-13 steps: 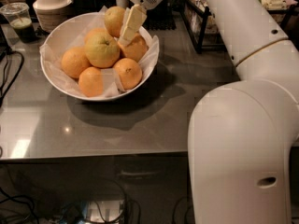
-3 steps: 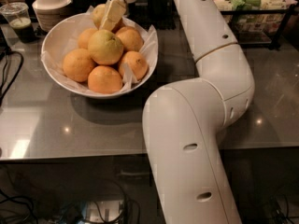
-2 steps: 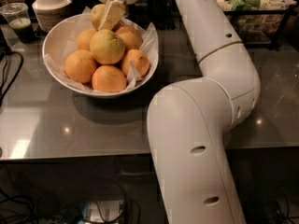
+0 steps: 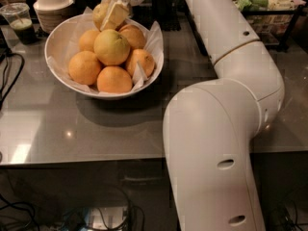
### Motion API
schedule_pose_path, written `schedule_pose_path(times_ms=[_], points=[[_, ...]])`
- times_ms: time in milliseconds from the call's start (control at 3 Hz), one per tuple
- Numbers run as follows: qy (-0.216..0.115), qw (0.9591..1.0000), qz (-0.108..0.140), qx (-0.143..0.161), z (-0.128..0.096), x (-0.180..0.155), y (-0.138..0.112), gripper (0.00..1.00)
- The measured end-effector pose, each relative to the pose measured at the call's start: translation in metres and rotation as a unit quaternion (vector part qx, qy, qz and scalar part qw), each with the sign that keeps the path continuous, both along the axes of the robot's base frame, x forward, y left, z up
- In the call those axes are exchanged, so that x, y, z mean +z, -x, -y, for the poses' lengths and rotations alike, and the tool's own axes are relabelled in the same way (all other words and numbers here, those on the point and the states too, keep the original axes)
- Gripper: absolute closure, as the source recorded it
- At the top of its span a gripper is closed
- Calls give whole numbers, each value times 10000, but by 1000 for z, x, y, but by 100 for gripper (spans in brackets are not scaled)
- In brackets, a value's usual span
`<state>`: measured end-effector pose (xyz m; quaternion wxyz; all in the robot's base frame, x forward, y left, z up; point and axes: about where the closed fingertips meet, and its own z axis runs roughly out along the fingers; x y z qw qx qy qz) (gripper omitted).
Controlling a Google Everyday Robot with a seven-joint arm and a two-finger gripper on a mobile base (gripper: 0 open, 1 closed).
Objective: Pick orange from white bowl
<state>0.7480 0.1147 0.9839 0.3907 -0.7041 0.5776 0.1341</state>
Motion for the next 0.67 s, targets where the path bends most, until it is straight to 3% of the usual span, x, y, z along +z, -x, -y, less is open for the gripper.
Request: schedule_pose_path(times_ms=[333,667], points=[[0,10000,0,0,0,0,0,100],[-6,10000,-19,28,-2,-1,1,100]])
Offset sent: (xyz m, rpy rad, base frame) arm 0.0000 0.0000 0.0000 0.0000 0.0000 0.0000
